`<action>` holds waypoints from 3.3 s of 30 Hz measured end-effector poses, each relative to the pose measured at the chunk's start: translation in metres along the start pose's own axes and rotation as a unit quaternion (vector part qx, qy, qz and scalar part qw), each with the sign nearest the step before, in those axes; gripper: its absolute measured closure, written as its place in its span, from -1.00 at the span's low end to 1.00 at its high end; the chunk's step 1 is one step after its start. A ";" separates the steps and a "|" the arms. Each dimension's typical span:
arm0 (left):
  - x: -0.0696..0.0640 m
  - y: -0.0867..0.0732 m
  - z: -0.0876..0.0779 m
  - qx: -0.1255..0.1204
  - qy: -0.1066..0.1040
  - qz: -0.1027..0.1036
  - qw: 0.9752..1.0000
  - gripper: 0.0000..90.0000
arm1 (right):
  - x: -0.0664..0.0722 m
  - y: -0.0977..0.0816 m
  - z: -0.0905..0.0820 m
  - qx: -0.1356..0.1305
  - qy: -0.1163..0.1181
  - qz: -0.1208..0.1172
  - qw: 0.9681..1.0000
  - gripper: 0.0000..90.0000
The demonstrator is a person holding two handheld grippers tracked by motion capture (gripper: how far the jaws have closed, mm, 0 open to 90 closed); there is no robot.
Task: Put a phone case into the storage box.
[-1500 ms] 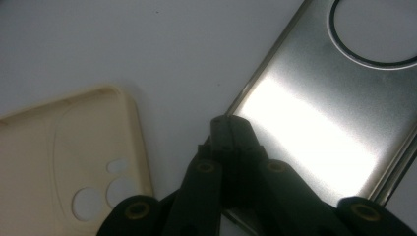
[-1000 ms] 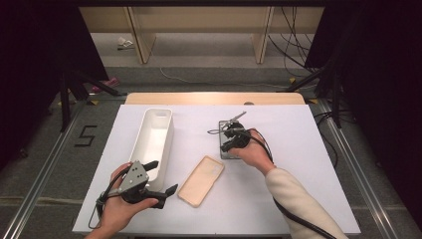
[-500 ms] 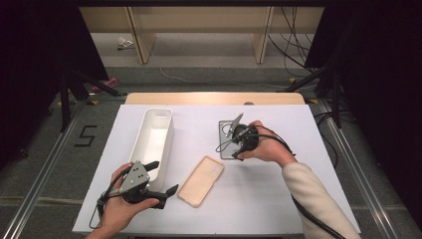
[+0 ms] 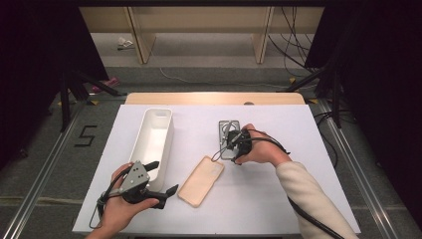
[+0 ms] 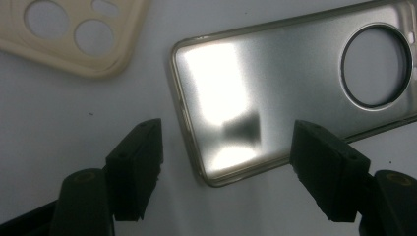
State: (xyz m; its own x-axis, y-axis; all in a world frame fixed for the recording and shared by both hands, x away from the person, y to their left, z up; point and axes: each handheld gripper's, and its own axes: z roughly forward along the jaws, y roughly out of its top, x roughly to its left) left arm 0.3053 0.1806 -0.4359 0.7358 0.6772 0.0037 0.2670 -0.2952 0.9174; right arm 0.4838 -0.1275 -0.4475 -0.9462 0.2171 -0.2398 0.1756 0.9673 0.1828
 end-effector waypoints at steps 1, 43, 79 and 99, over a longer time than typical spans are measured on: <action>0.000 0.000 0.000 0.000 0.000 0.000 1.000 -0.90 | 0.000 0.001 0.001 0.000 -0.001 -0.001 1.000 -0.34; 0.000 0.000 0.001 0.000 -0.003 0.002 1.000 -0.90 | 0.005 0.020 0.012 0.046 0.002 -0.069 0.997 0.14; 0.000 0.000 0.001 0.000 -0.002 0.002 1.000 -0.88 | 0.012 0.011 -0.001 0.016 0.028 -0.055 0.998 0.96; 0.001 -0.001 0.001 0.003 0.004 0.001 1.000 -0.87 | 0.013 -0.029 -0.014 -0.152 0.053 0.073 0.984 0.98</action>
State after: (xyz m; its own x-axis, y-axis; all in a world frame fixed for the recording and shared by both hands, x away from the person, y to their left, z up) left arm 0.3064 0.1802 -0.4369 0.7314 0.6819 0.0084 0.2700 -0.3008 0.9147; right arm 0.4628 -0.1544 -0.4420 -0.9431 0.3195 -0.0918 0.2367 0.8393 0.4894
